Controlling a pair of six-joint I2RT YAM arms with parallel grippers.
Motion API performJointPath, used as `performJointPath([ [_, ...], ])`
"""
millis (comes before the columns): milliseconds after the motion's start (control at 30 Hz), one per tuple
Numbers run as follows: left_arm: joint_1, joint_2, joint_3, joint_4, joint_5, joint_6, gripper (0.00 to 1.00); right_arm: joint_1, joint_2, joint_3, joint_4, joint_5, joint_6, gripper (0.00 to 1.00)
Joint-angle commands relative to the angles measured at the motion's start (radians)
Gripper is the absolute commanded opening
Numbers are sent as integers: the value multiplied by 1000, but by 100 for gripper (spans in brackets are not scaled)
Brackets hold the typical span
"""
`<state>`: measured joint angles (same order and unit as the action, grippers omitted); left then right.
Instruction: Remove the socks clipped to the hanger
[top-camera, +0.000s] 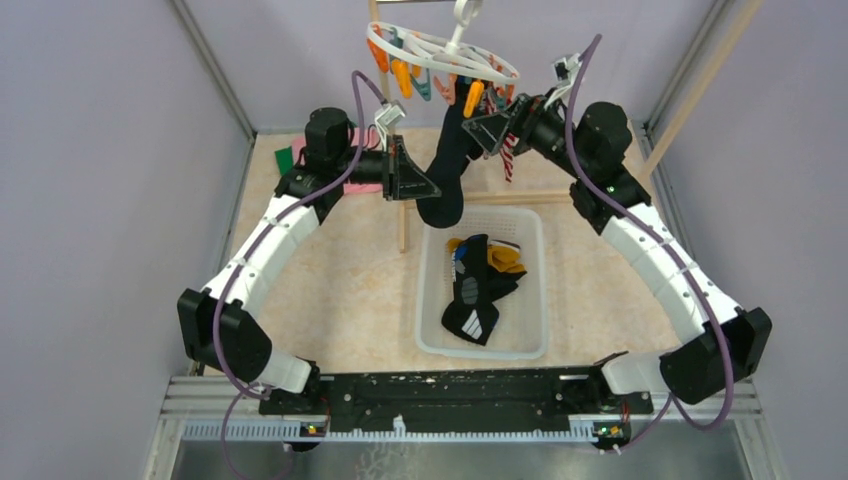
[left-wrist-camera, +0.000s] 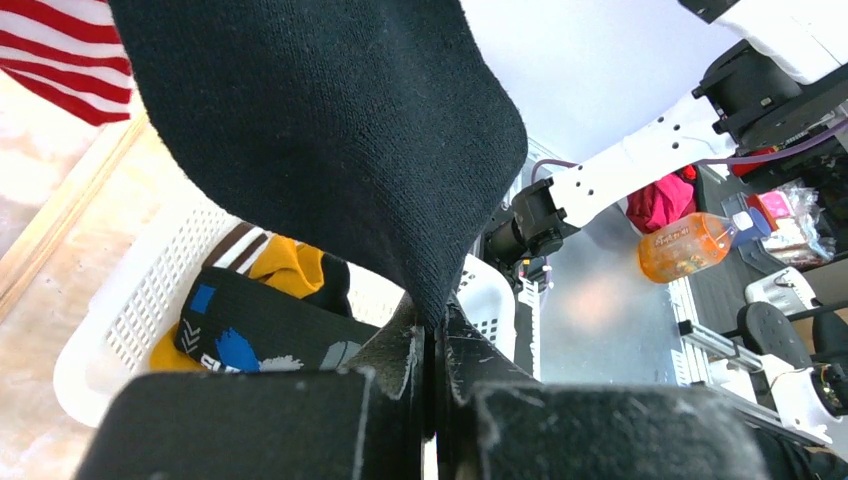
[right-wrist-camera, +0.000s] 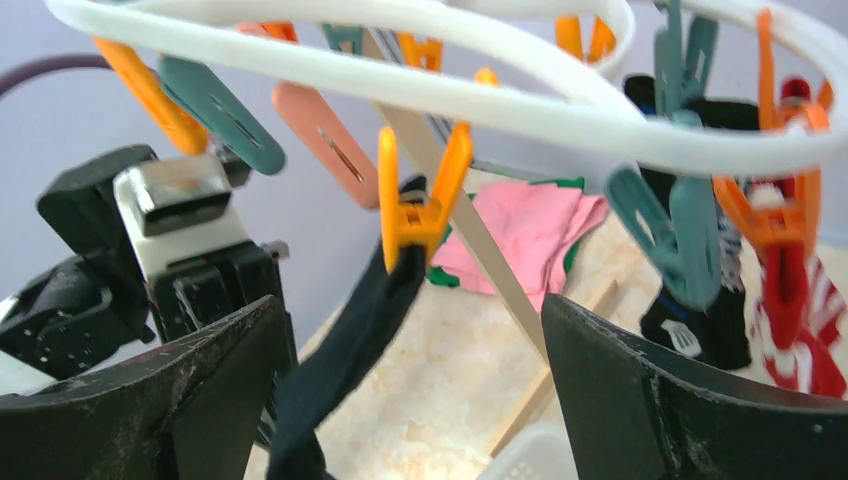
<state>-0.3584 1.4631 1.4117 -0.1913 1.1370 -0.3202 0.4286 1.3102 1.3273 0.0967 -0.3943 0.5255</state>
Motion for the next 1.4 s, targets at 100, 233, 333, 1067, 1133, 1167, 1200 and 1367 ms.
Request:
performJointPath([
  [100, -5, -63, -32, 63, 18, -45, 0, -3, 71, 146, 39, -23, 1, 99],
  [233, -6, -64, -35, 61, 12, -48, 0, -14, 122, 169, 104, -14, 56, 99],
  [333, -6, -69, -33, 52, 8, -44, 0, -14, 140, 163, 185, -9, 97, 90],
  [1067, -6, -72, -34, 10, -12, 1, 0, -27, 194, 178, 330, -8, 147, 23],
  [1133, -5, -70, -44, 2, -18, 16, 0, -27, 199, 187, 314, -17, 135, 11],
  [1167, -7, -70, -51, -2, -24, 23, 0, -28, 199, 191, 306, -20, 131, 6],
  [1200, -11, -68, -54, -12, -34, 41, 0, -28, 201, 194, 299, -22, 125, 1],
  [1367, -51, -48, -63, -69, -72, 116, 0, -28, 199, 194, 286, -31, 116, 0],
])
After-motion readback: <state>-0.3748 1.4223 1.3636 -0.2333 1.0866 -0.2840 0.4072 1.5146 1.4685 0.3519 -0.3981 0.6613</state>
